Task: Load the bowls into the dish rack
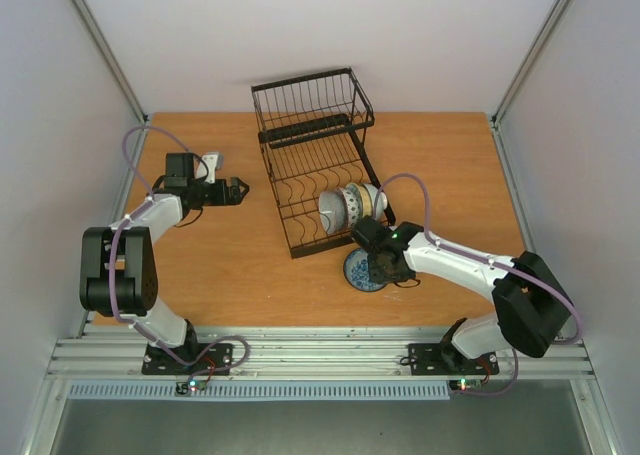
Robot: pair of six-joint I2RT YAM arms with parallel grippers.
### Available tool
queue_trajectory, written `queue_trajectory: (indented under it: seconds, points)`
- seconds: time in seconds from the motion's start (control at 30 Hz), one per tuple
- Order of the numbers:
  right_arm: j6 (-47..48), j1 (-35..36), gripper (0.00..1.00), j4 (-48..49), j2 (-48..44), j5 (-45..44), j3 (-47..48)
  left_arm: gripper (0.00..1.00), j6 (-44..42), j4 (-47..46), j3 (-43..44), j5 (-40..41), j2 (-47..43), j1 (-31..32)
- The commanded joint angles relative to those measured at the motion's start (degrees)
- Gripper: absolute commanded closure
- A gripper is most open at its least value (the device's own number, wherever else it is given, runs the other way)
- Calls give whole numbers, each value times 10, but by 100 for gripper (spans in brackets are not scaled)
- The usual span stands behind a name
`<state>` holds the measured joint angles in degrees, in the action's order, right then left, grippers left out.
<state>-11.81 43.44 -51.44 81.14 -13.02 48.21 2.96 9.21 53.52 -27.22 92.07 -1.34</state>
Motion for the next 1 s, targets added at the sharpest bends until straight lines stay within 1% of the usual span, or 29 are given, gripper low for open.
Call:
queue_trajectory:
  seconds: [0.0,0.1,0.23,0.4,0.47,0.53,0.6,0.73,0.83,0.97]
  points:
    - [-12,-5,82,20,10,5,-10,1,-6,-17,6,-2,2,2]
    - [-15,-5,92,18,8,7,-11,1,-6,-17,6,-2,1,2]
    - [-16,-5,98,3,-5,-2,-6,1,-6,-16,6,-2,1,2]
    - [-9,-2,99,-31,-32,-17,17,1,-6,-16,7,-3,2,2]
    - [0,12,99,-52,-45,-26,43,1,-5,-16,7,-3,2,2]
    - [10,37,99,-77,-48,-44,78,1,-5,-16,7,-3,1,2]
    - [17,74,99,-112,-39,-80,127,1,-5,-16,7,-3,1,2]
    - [30,139,99,-176,6,-162,231,1,-5,-16,7,-3,2,2]
    - [46,154,99,-194,44,-206,296,1,-5,-16,7,-3,1,2]
    - [76,155,99,-200,112,-264,368,1,-5,-15,6,-2,0,2]
